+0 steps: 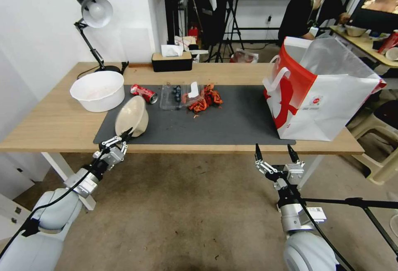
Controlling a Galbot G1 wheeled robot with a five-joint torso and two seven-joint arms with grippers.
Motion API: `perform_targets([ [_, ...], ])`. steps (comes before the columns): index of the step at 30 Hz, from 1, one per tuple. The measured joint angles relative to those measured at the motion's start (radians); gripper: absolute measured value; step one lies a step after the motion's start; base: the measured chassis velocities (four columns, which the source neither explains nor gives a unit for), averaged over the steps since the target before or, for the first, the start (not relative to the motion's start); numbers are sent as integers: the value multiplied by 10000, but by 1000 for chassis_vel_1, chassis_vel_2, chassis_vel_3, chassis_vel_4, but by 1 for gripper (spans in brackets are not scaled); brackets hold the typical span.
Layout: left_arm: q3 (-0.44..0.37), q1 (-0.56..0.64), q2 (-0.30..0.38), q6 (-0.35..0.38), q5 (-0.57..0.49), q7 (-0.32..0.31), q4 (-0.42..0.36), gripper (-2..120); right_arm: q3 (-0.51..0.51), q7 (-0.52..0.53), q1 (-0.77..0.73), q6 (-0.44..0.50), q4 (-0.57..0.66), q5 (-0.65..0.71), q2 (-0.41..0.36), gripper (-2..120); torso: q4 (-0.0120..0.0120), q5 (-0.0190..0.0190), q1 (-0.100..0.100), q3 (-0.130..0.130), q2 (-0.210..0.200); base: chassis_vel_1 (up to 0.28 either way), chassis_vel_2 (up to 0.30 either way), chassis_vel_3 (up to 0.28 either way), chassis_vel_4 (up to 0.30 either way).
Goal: Pick up the trash from the table and place it into the takeout bag.
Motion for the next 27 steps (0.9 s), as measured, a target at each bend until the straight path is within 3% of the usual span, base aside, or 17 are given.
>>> perform_targets([
  [6,391,-268,197,-342,-971,308,-65,1,-42,0,70,-4,0,-15,11,100,-2,0,0,1,0,0,0,0,0],
  [8,1002,-632,595,-621,-2159,634,-74,1,-141,-2,200,-25,-70,-20,5,100,5,2,0,1,0,0,0,0,0],
  [10,1266,-834,749,-640,-2517,734,-66,1,-143,-2,202,-26,-89,-26,8,100,2,1,0,0,0,0,0,0,0],
  [16,2610,-2347,1584,-458,-3962,1092,156,1,-128,-2,192,-26,-133,-108,72,100,0,0,1,1,-1,0,0,0,0],
  [22,3449,-3499,1973,-250,-4819,1146,319,1,-110,12,234,-29,-160,-188,117,100,-1,2,0,1,0,0,0,0,0],
  [27,4863,-4900,2167,-9,-5743,1178,456,1,-67,39,301,-50,-195,-222,131,100,2,2,0,1,-1,0,0,0,0],
])
